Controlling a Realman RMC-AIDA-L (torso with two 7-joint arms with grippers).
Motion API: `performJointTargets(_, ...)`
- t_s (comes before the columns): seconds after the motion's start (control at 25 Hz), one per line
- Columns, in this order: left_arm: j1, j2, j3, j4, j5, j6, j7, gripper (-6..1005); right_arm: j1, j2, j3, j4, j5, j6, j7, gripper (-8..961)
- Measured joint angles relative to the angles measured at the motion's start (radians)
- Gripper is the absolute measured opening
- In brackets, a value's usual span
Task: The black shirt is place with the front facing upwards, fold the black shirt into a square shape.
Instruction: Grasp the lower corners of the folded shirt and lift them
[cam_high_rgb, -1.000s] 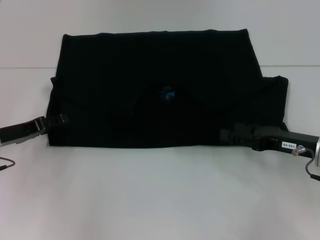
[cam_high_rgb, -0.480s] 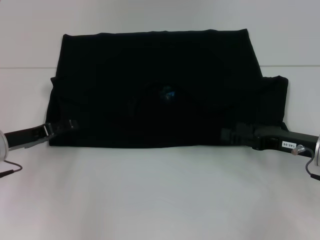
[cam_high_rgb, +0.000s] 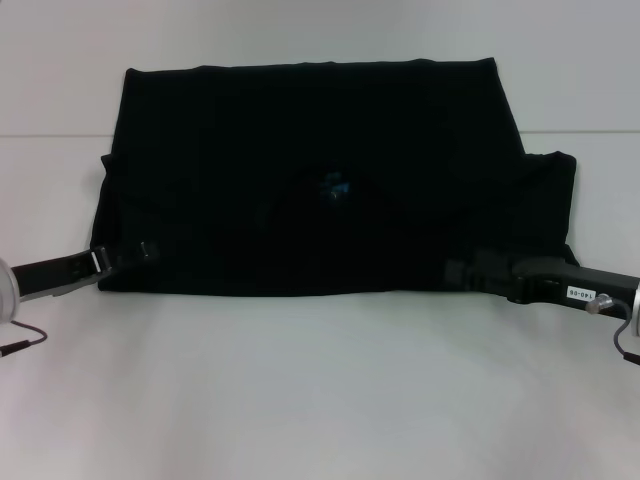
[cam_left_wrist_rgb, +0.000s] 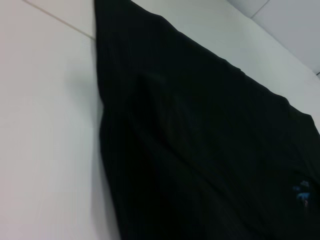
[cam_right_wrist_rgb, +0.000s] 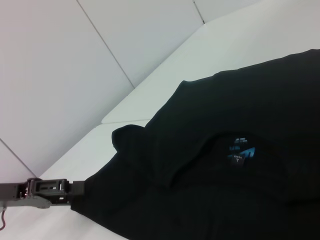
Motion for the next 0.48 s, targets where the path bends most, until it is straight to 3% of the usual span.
performJointTargets(0.2, 0.010, 0.006, 0.003, 0.008, 0.000, 0.000, -0.001, 793, -0.010, -0.001, 0.005, -0.001, 0.003, -0.008, 0.004, 805)
performJointTargets(0.48, 0.011, 0.011, 0.015, 0.002, 0.004, 0.010, -0.002, 479, -0.014, -0.003, 0.007, -0.001, 0.005, -0.022, 0.005, 804)
